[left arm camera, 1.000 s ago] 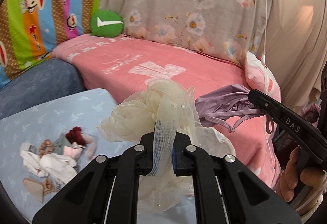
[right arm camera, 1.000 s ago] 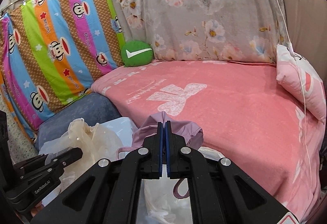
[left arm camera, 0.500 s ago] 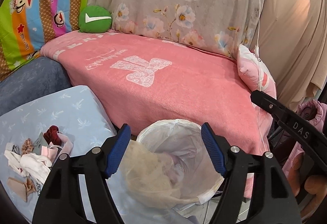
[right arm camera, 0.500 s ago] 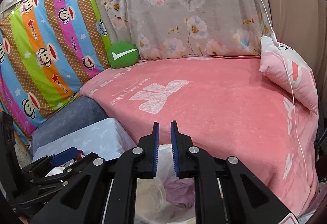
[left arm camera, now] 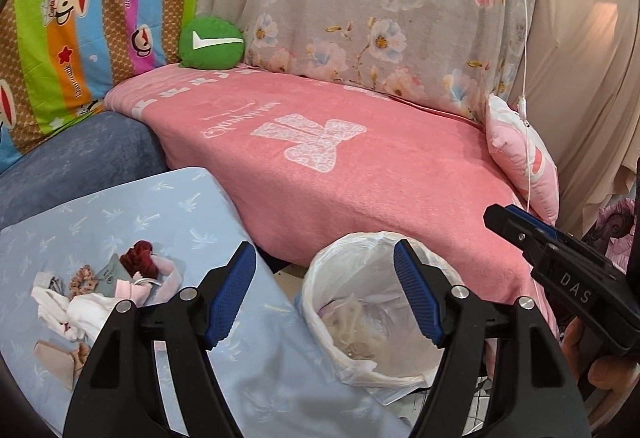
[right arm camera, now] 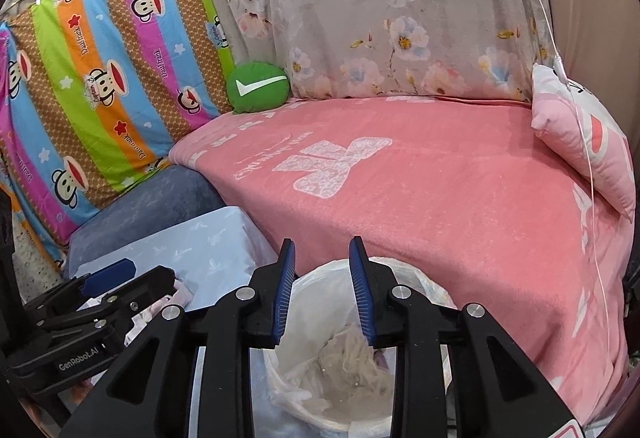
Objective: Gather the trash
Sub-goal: 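Move both tools back over the remaining items on the table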
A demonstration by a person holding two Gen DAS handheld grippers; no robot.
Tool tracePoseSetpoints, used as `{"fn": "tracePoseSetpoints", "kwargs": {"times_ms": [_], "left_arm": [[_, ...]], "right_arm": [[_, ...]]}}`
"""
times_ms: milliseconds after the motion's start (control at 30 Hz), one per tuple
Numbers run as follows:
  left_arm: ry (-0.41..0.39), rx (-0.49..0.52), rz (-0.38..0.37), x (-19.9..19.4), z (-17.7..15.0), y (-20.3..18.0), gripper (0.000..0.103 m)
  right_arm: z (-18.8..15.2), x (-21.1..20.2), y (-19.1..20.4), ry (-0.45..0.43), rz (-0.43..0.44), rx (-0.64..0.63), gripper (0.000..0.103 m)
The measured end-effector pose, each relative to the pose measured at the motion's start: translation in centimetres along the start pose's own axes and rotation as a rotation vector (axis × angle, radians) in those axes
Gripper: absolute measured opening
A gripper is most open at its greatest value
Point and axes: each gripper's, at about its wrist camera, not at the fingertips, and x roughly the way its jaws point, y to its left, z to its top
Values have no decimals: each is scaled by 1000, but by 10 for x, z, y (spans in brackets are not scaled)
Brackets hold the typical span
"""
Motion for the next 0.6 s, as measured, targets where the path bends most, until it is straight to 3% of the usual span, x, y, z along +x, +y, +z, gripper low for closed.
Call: {"fn": "tracePoseSetpoints", "kwargs": {"times_ms": [267,400,600], "left_arm": [[2,-44,64,-9,-11,31,69],[-1,-83,107,-18,-21,56,80],[4,-128,206,-33,-40,101,82]], "right_arm": [[-10,9,34,29,42,-43,32],[-19,14,57,48,70,-75,34],[-34,23,92,85,118,-104,40]]}}
